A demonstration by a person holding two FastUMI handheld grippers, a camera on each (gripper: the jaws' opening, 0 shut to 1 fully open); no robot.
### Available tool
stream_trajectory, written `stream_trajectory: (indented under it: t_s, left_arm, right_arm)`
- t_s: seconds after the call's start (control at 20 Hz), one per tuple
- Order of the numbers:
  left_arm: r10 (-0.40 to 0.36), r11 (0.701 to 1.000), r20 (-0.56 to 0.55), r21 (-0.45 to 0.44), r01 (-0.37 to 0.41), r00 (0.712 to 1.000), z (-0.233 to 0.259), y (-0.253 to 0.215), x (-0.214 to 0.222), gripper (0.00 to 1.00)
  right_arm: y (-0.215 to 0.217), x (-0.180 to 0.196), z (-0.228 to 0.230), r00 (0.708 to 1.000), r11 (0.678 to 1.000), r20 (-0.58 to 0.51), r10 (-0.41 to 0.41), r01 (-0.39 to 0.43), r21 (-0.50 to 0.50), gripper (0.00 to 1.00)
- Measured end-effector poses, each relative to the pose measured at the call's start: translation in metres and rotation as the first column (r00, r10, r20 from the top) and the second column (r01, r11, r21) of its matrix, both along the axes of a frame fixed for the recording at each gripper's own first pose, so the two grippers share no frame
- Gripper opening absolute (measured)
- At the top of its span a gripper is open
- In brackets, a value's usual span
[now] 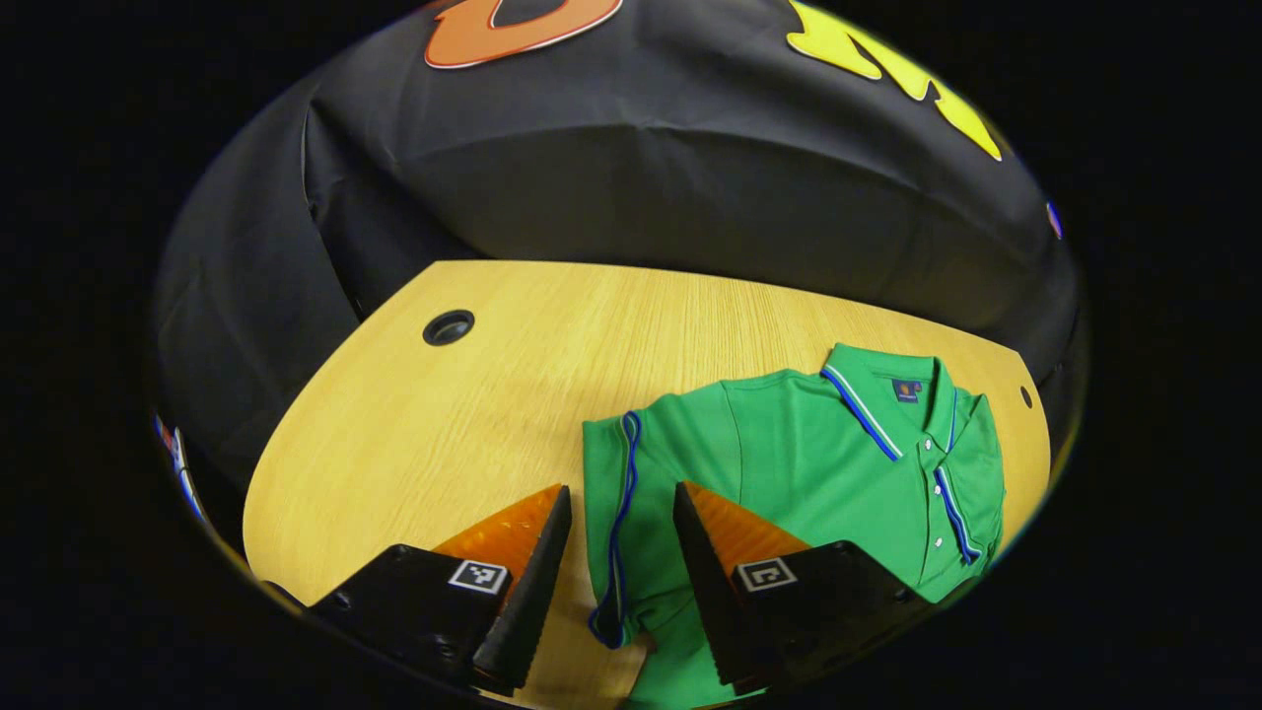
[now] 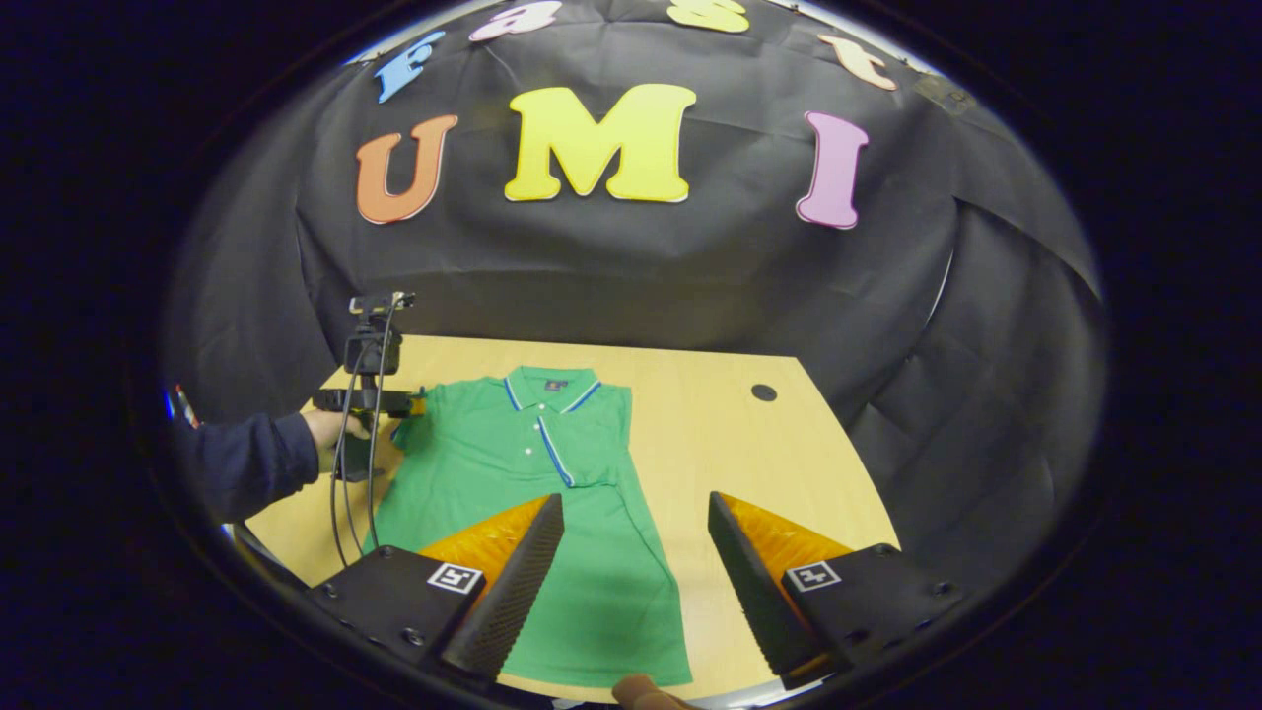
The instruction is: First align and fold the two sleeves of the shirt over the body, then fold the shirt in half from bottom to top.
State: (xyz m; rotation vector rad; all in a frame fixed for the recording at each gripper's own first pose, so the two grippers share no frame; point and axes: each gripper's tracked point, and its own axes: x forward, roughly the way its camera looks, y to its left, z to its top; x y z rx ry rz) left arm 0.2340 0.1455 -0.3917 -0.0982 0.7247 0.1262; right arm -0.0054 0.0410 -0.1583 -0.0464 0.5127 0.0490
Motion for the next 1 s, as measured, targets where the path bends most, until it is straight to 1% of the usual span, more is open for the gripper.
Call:
stream_trajectory:
  t_s: [0.05, 0.1, 0.15, 0.25, 0.3, 0.4, 0.5, 0.55, 0.6, 0.65, 0.7, 0.75, 0.8, 0.85, 0.9, 0.95, 1.0]
  left_arm:
    - [0.001, 1.000, -0.021, -0.019, -0.001, 1.000, -0.004, -0.002, -0.002, 0.67]
    - [0.003, 0.999, -0.036, -0.036, -0.004, 0.999, -0.008, -0.004, -0.005, 0.61]
    - [0.009, 0.999, -0.038, -0.038, -0.011, 0.999, -0.008, -0.005, -0.006, 0.59]
    - [0.006, 0.999, -0.030, -0.040, -0.007, 1.000, -0.007, -0.002, -0.005, 0.54]
    - [0.005, 0.999, -0.025, -0.041, -0.006, 1.000, -0.005, -0.001, -0.004, 0.45]
    - [-0.011, 0.999, -0.044, -0.048, 0.009, 0.999, -0.009, -0.002, -0.006, 0.35]
    - [-0.018, 0.999, -0.050, -0.043, 0.016, 0.999, -0.009, 0.001, -0.007, 0.29]
    - [-0.018, 0.999, -0.063, -0.038, 0.015, 0.998, -0.011, 0.003, -0.008, 0.28]
    - [-0.019, 0.999, -0.064, -0.040, 0.016, 0.998, -0.009, 0.004, -0.008, 0.22]
    - [-0.018, 0.999, -0.070, -0.038, 0.015, 0.997, -0.010, 0.006, -0.008, 0.19]
    - [-0.020, 0.999, -0.068, -0.045, 0.016, 0.997, -0.008, 0.007, -0.008, 0.12]
    - [-0.022, 0.999, -0.071, -0.047, 0.019, 0.997, -0.009, 0.006, -0.008, 0.08]
    - [-0.035, 0.998, -0.074, -0.049, 0.032, 0.997, -0.009, 0.005, -0.008, 0.07]
    - [-0.058, 0.997, -0.076, -0.047, 0.054, 0.995, -0.008, 0.002, -0.007, 0.06]
    - [-0.068, 0.997, -0.078, -0.038, 0.066, 0.995, -0.006, 0.002, -0.008, 0.04]
    - [-0.078, 0.997, -0.074, -0.035, 0.076, 0.994, -0.001, 0.000, -0.006, 0.04]
    - [-0.079, 0.997, -0.069, -0.021, 0.078, 0.994, 0.003, -0.001, -0.006, 0.03]
  right_arm:
    - [0.000, 0.001, -0.002, 1.000, 1.000, -0.007, -0.003, 0.003, 0.002, 0.94]
    - [-0.001, 0.002, -0.004, 1.000, 1.000, -0.013, -0.008, 0.008, 0.006, 0.96]
    - [-0.002, 0.003, -0.005, 1.000, 1.000, -0.017, -0.013, 0.013, 0.011, 0.94]
    - [-0.001, 0.004, -0.007, 1.000, 1.000, -0.023, -0.013, 0.013, 0.020, 0.95]
    - [-0.001, 0.004, -0.009, 1.000, 1.000, -0.024, -0.009, 0.010, 0.018, 0.94]
    - [-0.003, 0.001, -0.009, 1.000, 1.000, -0.026, 0.000, 0.000, 0.003, 0.95]
    - [-0.005, -0.001, -0.009, 1.000, 1.000, -0.028, 0.006, -0.006, -0.005, 0.94]
    - [-0.006, -0.002, -0.008, 1.000, 1.000, -0.027, 0.006, -0.006, -0.003, 0.94]
    - [-0.006, -0.003, -0.007, 1.000, 1.000, -0.026, 0.008, -0.008, 0.000, 0.94]
    - [-0.006, -0.004, -0.006, 1.000, 1.000, -0.024, 0.009, -0.009, 0.003, 0.94]
    - [-0.007, -0.006, -0.004, 1.000, 1.000, -0.020, 0.011, -0.011, 0.005, 0.94]
    - [-0.008, -0.007, -0.002, 1.000, 1.000, -0.015, 0.013, -0.013, 0.010, 0.94]
    - [-0.007, -0.008, 0.001, 1.000, 1.000, -0.008, 0.012, -0.012, 0.015, 0.94]
    - [-0.009, -0.008, 0.004, 1.000, 1.000, 0.001, 0.005, -0.005, 0.023, 0.97]
    - [-0.012, -0.007, 0.006, 1.000, 0.999, 0.007, -0.006, 0.006, 0.035, 0.94]
    - [-0.012, -0.007, 0.007, 1.000, 0.999, 0.009, -0.009, 0.008, 0.050, 0.96]
    - [-0.015, -0.010, 0.008, 1.000, 0.998, 0.010, -0.014, 0.014, 0.056, 0.95]
